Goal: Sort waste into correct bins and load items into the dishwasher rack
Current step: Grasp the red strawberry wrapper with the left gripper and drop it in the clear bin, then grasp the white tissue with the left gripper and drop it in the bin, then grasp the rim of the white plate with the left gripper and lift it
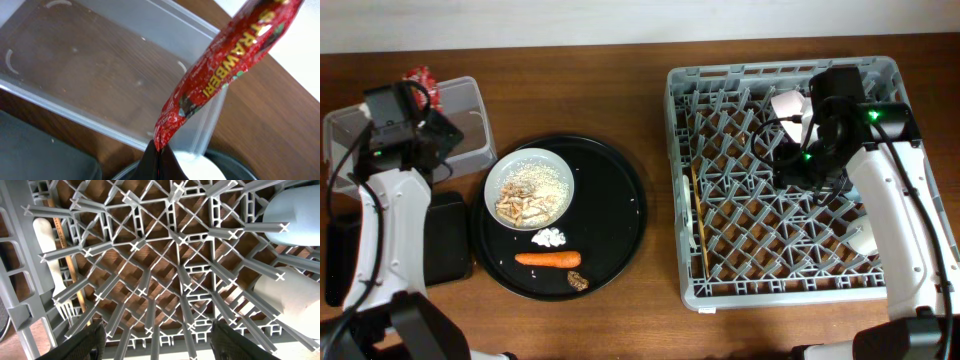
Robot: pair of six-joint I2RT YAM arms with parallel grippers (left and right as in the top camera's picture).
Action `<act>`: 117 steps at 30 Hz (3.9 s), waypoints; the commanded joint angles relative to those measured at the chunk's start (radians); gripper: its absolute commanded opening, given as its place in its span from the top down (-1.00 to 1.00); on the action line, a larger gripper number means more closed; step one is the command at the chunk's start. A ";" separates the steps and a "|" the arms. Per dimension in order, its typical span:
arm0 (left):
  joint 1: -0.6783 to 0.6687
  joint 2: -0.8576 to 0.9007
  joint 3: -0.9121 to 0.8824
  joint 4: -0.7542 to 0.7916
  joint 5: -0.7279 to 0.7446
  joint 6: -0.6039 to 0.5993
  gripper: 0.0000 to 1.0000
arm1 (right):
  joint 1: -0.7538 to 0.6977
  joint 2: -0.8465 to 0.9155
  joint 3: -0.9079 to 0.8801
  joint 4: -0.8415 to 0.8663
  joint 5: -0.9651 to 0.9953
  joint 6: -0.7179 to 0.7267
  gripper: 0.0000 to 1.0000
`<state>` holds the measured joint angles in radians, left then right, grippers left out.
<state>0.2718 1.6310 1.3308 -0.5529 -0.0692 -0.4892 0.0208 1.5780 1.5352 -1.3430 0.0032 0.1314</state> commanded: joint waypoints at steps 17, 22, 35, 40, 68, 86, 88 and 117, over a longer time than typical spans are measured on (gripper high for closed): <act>-0.071 0.024 -0.002 -0.435 0.309 0.073 0.26 | -0.002 -0.018 0.013 -0.012 0.001 -0.001 -0.41; -0.212 0.024 -0.122 -0.530 0.284 0.151 0.24 | -0.002 -0.018 0.013 -0.012 0.001 -0.001 -0.41; -0.335 0.023 -0.334 -0.393 0.210 0.139 0.52 | -0.002 -0.018 0.013 -0.013 0.001 -0.001 -0.41; -0.335 0.023 -0.328 -0.370 0.173 0.139 1.00 | -0.002 -0.018 0.013 -0.016 0.001 0.000 -0.41; -0.131 -0.040 0.130 -0.174 -0.112 0.180 0.99 | -0.002 -0.018 0.013 -0.023 0.002 -0.001 -0.41; -0.078 0.115 0.174 -0.157 0.193 0.181 0.29 | -0.002 -0.018 0.013 -0.023 0.002 -0.001 -0.41; -0.125 0.116 0.174 -0.252 0.314 0.181 0.31 | -0.002 -0.018 0.013 -0.023 0.001 -0.001 -0.40; -0.496 0.412 0.089 -0.211 0.094 0.063 0.32 | -0.002 -0.018 0.013 -0.024 0.001 -0.001 -0.41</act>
<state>-0.2253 2.0079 1.4292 -0.7673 0.0597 -0.4091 0.0208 1.5772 1.5352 -1.3655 0.0029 0.1310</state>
